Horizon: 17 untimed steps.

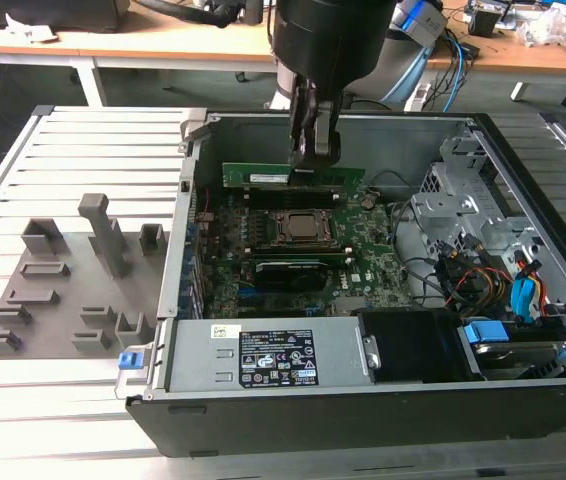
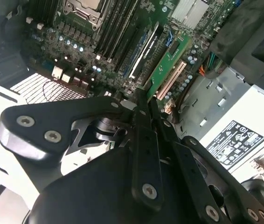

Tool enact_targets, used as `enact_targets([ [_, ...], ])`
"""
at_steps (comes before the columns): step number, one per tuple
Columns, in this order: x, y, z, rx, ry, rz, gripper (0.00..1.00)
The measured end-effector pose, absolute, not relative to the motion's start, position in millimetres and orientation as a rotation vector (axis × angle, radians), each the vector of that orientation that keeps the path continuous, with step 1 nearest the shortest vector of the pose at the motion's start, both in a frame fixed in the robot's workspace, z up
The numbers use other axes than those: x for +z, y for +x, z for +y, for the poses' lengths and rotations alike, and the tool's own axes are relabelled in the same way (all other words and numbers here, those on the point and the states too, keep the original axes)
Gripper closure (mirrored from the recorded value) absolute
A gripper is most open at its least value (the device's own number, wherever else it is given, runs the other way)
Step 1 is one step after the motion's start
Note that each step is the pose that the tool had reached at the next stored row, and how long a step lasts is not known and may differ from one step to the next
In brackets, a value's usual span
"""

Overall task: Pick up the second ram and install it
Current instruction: 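Pick up the second ram and move it above second insertion slot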

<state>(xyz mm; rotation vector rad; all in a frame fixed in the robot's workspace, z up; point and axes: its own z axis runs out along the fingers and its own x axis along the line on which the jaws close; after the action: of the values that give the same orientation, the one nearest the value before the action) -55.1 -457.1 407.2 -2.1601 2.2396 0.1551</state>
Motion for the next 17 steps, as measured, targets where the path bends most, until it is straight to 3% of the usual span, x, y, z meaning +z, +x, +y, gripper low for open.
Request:
enact_targets([
  [17,384,-44,-457,0.158,-2.161,2.241,0.86],
])
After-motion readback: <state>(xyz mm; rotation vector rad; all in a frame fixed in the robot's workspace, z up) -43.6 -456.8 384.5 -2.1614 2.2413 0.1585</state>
